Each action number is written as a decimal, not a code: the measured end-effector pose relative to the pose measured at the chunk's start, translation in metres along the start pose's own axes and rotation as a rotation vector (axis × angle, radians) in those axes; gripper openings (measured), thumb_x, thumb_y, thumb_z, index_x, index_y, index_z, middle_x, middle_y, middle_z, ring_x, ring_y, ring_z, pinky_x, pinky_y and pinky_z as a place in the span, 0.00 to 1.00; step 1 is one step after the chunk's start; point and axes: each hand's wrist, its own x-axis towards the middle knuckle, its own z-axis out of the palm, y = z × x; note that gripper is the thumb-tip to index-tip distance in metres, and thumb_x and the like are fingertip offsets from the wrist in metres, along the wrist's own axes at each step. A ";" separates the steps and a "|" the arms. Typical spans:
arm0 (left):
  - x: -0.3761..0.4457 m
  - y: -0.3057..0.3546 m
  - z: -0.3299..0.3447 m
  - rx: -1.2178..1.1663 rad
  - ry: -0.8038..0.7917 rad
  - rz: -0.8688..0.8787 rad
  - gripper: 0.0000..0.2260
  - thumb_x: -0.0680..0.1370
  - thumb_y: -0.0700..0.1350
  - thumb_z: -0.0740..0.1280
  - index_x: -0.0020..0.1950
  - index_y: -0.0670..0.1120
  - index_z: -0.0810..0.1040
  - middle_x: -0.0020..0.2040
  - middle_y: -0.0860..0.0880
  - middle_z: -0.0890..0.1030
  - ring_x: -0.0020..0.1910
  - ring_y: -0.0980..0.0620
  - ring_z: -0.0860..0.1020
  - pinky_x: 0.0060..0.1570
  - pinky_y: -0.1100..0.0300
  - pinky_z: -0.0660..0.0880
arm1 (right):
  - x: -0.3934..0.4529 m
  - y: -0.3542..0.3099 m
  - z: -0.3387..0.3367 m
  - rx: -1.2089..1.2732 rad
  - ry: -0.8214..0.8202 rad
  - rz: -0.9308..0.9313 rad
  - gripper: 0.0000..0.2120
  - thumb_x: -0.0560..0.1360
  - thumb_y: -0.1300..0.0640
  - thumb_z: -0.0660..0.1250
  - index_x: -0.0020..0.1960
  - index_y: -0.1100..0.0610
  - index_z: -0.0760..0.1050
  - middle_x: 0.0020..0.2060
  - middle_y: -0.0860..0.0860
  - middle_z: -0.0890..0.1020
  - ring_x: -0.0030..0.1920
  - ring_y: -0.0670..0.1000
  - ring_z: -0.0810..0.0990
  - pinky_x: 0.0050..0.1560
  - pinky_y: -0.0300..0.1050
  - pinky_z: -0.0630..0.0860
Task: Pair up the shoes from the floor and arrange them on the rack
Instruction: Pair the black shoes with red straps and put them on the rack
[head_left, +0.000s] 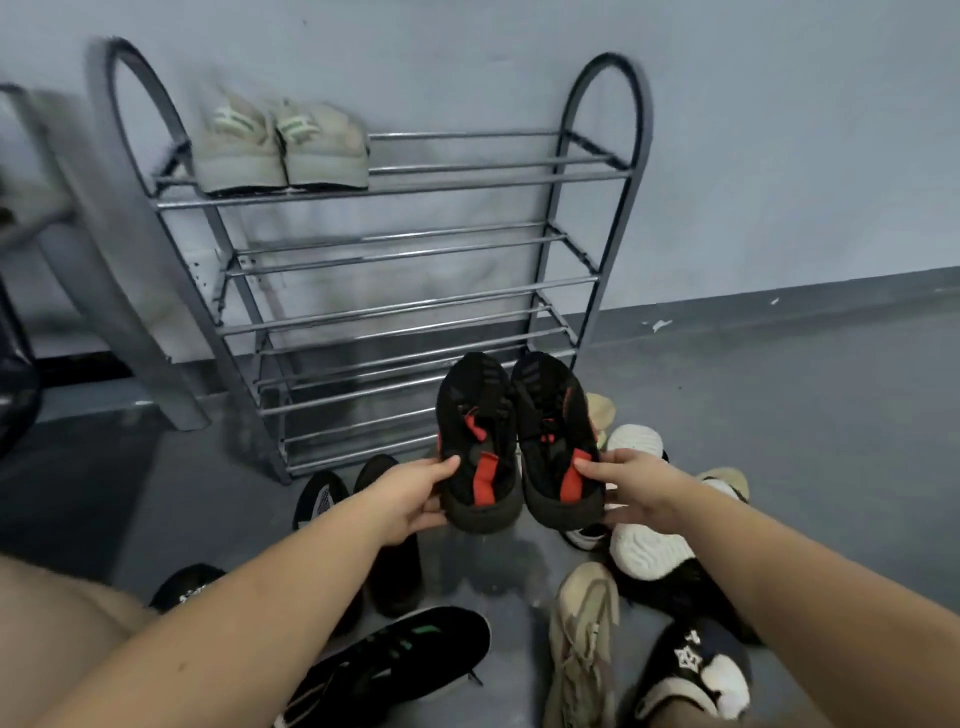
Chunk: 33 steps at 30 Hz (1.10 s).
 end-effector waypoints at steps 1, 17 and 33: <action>-0.005 0.010 0.004 0.012 -0.008 0.017 0.05 0.79 0.47 0.63 0.52 0.50 0.77 0.40 0.52 0.83 0.33 0.57 0.81 0.28 0.65 0.76 | -0.007 -0.010 -0.005 -0.009 0.009 -0.016 0.04 0.76 0.58 0.67 0.48 0.58 0.74 0.42 0.54 0.82 0.41 0.52 0.81 0.36 0.45 0.79; -0.121 0.164 0.060 0.105 -0.079 0.305 0.09 0.79 0.47 0.63 0.47 0.42 0.77 0.41 0.45 0.80 0.38 0.50 0.78 0.30 0.61 0.78 | -0.128 -0.158 -0.050 -0.017 0.039 -0.232 0.09 0.77 0.56 0.66 0.51 0.62 0.75 0.42 0.55 0.81 0.42 0.52 0.80 0.42 0.47 0.81; -0.103 0.257 0.047 -0.050 0.073 0.373 0.05 0.79 0.43 0.64 0.49 0.42 0.77 0.43 0.46 0.80 0.41 0.48 0.78 0.38 0.52 0.77 | -0.074 -0.257 -0.030 0.122 0.103 -0.359 0.14 0.75 0.55 0.68 0.56 0.64 0.77 0.45 0.58 0.81 0.40 0.53 0.78 0.36 0.47 0.79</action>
